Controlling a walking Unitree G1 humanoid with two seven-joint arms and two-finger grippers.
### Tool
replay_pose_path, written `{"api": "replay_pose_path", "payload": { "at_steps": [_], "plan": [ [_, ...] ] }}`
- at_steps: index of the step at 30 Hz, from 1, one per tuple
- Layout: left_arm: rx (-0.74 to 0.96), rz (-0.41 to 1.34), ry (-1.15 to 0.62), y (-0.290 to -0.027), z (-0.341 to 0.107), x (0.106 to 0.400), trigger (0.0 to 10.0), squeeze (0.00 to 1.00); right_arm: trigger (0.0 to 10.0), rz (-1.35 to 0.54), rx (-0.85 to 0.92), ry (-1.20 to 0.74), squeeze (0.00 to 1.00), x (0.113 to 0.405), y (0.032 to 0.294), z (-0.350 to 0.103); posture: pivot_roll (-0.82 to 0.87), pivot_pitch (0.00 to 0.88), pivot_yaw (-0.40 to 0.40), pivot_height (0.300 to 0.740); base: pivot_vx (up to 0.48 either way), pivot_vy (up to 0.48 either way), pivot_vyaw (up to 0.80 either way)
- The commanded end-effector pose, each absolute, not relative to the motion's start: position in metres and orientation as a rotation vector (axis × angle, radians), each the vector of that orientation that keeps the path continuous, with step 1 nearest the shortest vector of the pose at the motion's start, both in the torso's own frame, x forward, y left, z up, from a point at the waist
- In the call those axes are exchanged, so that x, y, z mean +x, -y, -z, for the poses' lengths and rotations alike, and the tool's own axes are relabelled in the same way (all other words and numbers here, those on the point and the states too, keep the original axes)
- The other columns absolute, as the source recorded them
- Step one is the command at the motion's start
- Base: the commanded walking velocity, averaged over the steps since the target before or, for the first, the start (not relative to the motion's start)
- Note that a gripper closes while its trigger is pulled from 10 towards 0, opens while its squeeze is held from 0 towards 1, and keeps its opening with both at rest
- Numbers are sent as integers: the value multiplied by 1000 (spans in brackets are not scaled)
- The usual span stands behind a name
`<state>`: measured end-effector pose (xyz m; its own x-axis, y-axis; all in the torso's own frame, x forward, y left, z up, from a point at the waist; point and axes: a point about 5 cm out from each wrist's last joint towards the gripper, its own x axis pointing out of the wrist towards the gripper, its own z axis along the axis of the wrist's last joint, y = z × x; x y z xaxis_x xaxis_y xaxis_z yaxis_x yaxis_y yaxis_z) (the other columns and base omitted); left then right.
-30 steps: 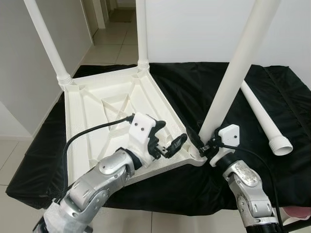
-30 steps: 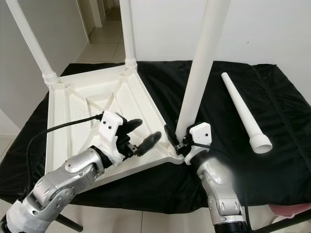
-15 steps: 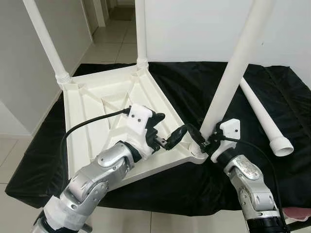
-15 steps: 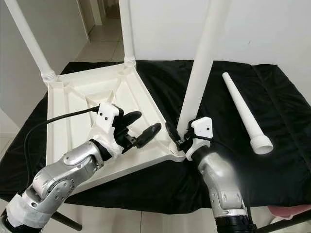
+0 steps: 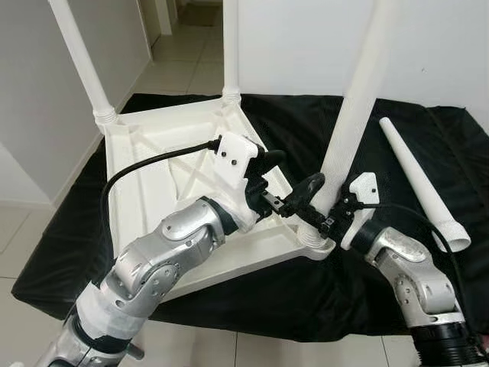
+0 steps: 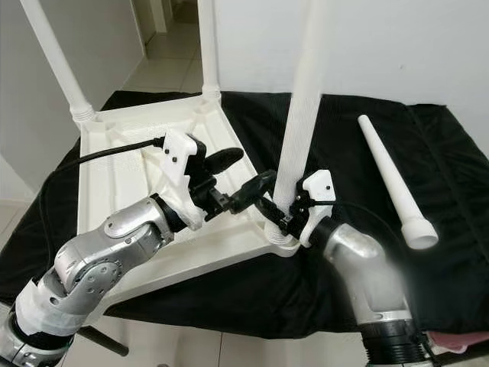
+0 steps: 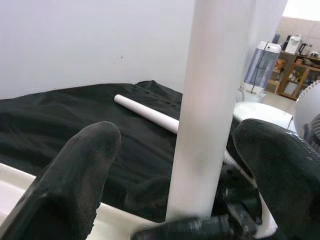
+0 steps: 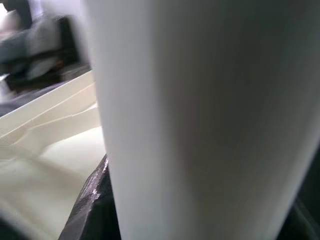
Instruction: Building children table
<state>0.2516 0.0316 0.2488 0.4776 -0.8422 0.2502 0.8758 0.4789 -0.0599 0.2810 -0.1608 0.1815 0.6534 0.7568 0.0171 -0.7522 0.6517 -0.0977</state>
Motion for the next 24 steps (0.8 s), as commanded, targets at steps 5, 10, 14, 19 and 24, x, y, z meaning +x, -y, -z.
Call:
{"api": "replay_pose_path", "payload": {
  "at_steps": [5, 10, 14, 19, 24],
  "plan": [
    [-159, 1477, 218, -15, -251, 232, 10000, 0, 10000, -1066, -165, 5, 0, 274, 154, -188, -79, 41, 30, 740, 0, 0, 0],
    [-149, 1523, 213, -12, -254, 230, 10000, 0, 10000, -1178, -200, -43, 0, 270, 154, -193, -80, 37, 31, 740, 0, 0, 0],
    [-162, 1566, 203, -12, -257, 228, 10000, 0, 10000, -1230, -209, -59, 0, 268, 154, -196, -81, 24, 34, 740, 0, 0, 0],
    [-164, 1600, 189, -13, -258, 227, 10000, 0, 10000, -1277, -213, -76, 0, 266, 154, -199, -79, 19, 34, 740, 0, 0, 0],
    [-274, 1688, 106, -18, -261, 224, 0, 0, 10000, -1319, -221, -111, 0, 263, 155, -199, -79, 11, 30, 740, 0, 0, 0]
  ]
}}
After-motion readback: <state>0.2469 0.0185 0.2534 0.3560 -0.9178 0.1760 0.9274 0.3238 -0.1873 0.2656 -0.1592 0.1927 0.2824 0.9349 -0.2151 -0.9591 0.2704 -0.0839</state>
